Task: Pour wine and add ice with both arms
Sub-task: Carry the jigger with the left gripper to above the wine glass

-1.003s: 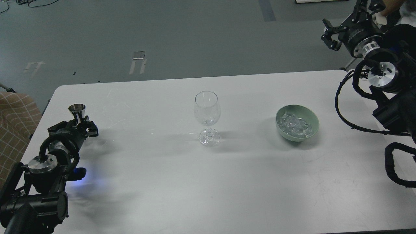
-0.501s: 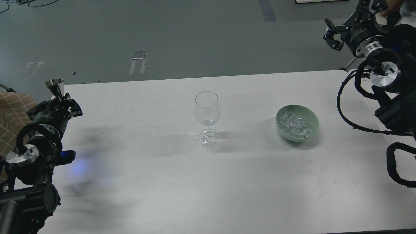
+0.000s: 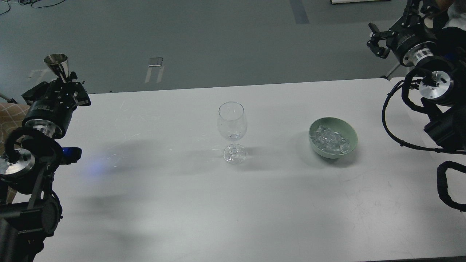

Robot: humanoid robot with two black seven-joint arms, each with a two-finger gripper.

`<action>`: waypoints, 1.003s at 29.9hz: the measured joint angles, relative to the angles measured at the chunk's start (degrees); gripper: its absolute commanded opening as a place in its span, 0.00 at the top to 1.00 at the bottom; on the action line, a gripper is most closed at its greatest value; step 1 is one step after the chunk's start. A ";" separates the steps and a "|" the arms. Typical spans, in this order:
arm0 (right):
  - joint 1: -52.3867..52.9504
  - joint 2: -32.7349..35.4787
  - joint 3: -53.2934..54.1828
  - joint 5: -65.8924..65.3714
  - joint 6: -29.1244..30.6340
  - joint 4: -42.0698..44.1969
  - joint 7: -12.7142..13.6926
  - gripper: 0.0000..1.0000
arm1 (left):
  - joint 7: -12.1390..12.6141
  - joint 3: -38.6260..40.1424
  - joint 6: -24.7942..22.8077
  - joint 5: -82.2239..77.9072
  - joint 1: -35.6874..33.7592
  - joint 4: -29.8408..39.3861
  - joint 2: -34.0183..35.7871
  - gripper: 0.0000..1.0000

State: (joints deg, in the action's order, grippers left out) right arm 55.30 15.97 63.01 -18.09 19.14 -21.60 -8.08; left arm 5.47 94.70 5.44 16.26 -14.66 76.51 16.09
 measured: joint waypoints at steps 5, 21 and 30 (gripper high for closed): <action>-0.42 0.26 0.00 0.01 0.07 -0.02 0.00 0.00 | 0.10 -0.95 0.18 0.00 1.73 4.96 -0.56 1.00; -1.00 0.29 0.01 0.01 0.18 -0.07 0.00 0.00 | 0.90 -16.10 0.43 -3.80 2.62 12.72 -6.10 1.00; -1.30 0.64 0.01 0.01 0.20 -0.03 0.00 0.00 | 0.91 -19.34 0.17 -5.71 2.66 12.84 -6.50 1.00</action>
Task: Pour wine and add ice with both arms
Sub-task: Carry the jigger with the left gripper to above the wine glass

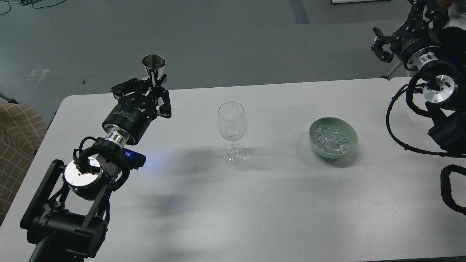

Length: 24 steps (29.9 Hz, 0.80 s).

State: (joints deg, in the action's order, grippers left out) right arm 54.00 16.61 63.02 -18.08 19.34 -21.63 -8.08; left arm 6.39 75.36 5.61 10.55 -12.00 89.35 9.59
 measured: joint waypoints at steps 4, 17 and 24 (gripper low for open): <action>-0.03 0.01 0.01 -0.01 0.00 -0.09 0.00 0.00 | -0.01 -1.49 -0.10 -0.31 -0.16 0.17 -1.74 1.00; -0.28 0.02 0.00 -0.03 0.00 -0.18 0.00 0.00 | -0.10 -5.70 -0.40 -6.33 2.46 2.53 -5.22 1.00; -0.30 0.08 -0.01 0.05 0.00 -0.09 0.00 0.00 | -0.15 -6.60 -0.75 -9.52 2.44 2.57 -5.06 1.00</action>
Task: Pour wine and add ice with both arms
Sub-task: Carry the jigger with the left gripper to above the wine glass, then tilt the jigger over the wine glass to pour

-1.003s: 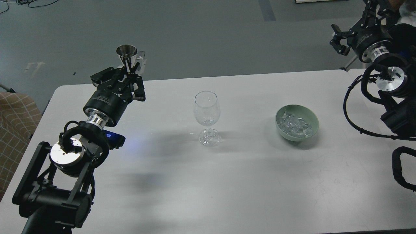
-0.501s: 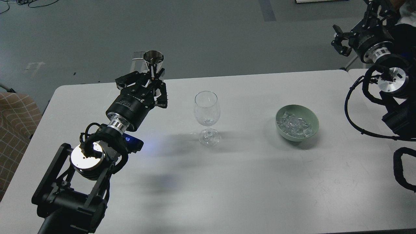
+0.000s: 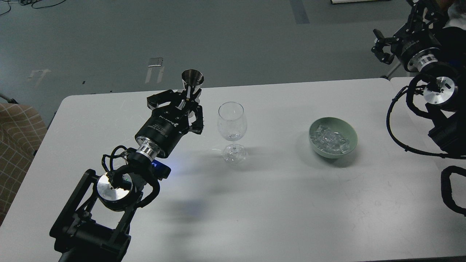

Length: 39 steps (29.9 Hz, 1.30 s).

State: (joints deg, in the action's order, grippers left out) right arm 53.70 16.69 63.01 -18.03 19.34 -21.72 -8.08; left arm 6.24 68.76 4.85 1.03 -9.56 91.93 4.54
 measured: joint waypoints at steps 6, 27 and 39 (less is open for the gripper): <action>0.00 0.00 0.00 0.01 0.00 0.00 0.00 0.00 | 0.15 -1.20 0.32 -3.97 -0.62 -0.16 0.01 1.00; 0.00 -0.06 0.01 -0.04 0.26 -0.08 0.00 0.00 | 1.87 -1.36 2.88 -13.88 -2.84 -1.73 0.35 1.00; 0.00 -0.05 0.01 -0.04 -0.18 0.19 0.00 0.00 | 2.29 -1.35 3.47 -17.11 -3.67 -1.96 -0.08 1.00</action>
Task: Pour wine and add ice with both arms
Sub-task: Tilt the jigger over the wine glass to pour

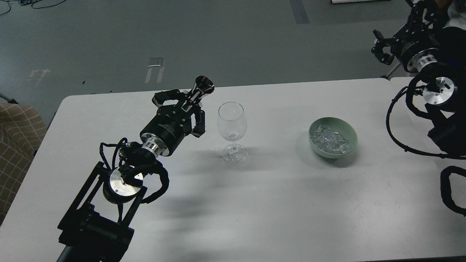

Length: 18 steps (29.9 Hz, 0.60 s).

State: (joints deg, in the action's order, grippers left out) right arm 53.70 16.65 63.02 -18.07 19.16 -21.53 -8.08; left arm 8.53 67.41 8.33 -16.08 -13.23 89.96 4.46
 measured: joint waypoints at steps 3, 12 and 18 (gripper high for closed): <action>0.01 0.03 0.06 0.00 0.00 0.00 0.00 0.00 | 0.07 0.00 0.02 -0.62 -0.43 0.11 -0.05 1.00; 0.07 -0.02 0.08 0.03 0.00 -0.09 0.00 0.00 | 0.48 -0.82 0.02 -2.17 -1.22 0.01 0.11 1.00; 0.01 0.06 0.08 0.03 0.03 -0.10 0.00 0.00 | 0.53 -5.06 -0.55 -5.40 -1.95 -0.05 0.40 1.00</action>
State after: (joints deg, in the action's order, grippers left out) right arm 53.71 16.70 63.11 -18.04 19.19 -21.63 -8.09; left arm 9.06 62.35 7.78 -21.48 -15.18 89.92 4.86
